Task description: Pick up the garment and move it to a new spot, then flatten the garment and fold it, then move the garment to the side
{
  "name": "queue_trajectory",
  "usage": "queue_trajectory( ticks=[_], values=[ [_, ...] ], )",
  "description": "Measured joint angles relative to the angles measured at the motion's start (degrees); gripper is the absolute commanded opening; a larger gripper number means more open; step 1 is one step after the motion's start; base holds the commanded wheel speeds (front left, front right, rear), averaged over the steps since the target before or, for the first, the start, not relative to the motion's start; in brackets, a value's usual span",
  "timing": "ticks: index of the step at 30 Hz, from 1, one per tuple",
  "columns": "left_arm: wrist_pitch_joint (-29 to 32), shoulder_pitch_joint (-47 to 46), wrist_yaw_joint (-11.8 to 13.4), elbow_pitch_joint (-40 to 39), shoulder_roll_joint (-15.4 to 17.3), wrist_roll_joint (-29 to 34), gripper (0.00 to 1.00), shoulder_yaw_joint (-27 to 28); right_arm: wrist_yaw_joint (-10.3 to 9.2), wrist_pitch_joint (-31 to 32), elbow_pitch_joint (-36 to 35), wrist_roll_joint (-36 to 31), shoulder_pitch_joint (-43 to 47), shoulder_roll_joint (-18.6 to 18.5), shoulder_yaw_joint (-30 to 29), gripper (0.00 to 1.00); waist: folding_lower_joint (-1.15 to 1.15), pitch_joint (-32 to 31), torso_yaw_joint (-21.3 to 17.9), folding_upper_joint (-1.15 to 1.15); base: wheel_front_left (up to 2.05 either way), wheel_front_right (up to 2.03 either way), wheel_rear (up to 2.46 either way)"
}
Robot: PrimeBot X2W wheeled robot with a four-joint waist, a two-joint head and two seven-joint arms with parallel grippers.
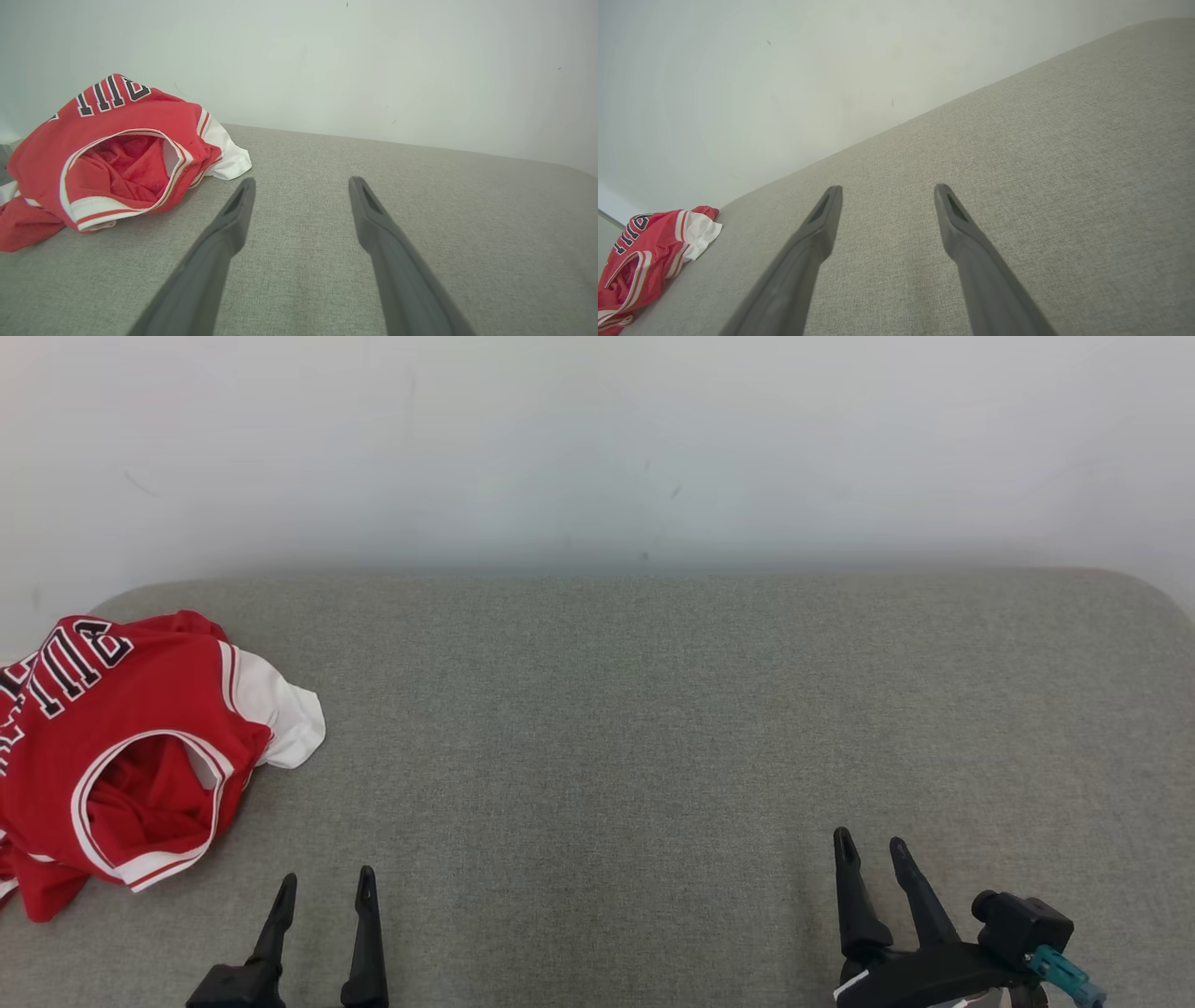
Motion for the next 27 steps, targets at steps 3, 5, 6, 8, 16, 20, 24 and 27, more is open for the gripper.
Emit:
queue_trajectory(
  ticks=[3,5,6,8,16,20,24,27],
  values=[
    [-0.3,0.1,0.2,-0.2,0.0,1.2,1.0,-0.2,0.01,-0.3,0.2,-1.4,0.0,0.0,0.2,1.0,0.0,0.1,0.1,0.0,0.0,0.0,0.0],
    [-0.5,0.2,0.2,-0.3,0.0,2.1,1.0,-0.2,0.01,-0.5,0.3,-2.2,0.0,0.0,0.3,1.0,0.0,0.1,0.1,0.0,0.0,0.0,0.0],
    [-0.7,0.2,0.2,-0.3,0.0,2.8,1.0,-0.3,0.01,-0.6,0.3,-2.5,0.0,0.0,0.4,1.0,0.0,0.1,0.1,0.0,0.0,0.0,0.0],
    [-1.0,0.2,0.2,-0.3,0.0,3.5,1.0,-0.4,0.02,-0.9,0.5,-3.4,-0.1,0.0,0.5,1.0,0.0,0.2,0.2,0.0,0.0,0.0,0.0],
    [-1.8,0.2,0.3,-0.5,0.0,6.6,1.0,-0.5,0.07,-1.6,1.2,-6.4,-0.4,0.0,1.1,1.0,0.0,0.2,0.4,0.0,0.0,0.0,0.0],
    [-2.1,0.2,0.3,-0.5,-0.1,7.9,1.0,-0.3,0.08,-2.1,1.4,-8.0,-0.6,0.0,1.3,1.0,0.0,0.1,0.5,0.0,0.0,0.0,0.0],
    [-2.5,0.3,0.3,-0.6,-0.1,9.0,1.0,-0.3,0.08,-2.5,1.5,-9.0,-0.7,0.0,1.4,1.0,0.0,0.1,0.5,0.0,0.0,0.0,0.0],
    [-2.8,0.3,0.3,-0.6,-0.2,10.3,1.0,-0.2,0.08,-2.7,1.6,-9.8,-0.7,0.0,1.6,1.0,0.0,0.2,0.5,0.0,0.0,0.0,0.0]
  ],
)
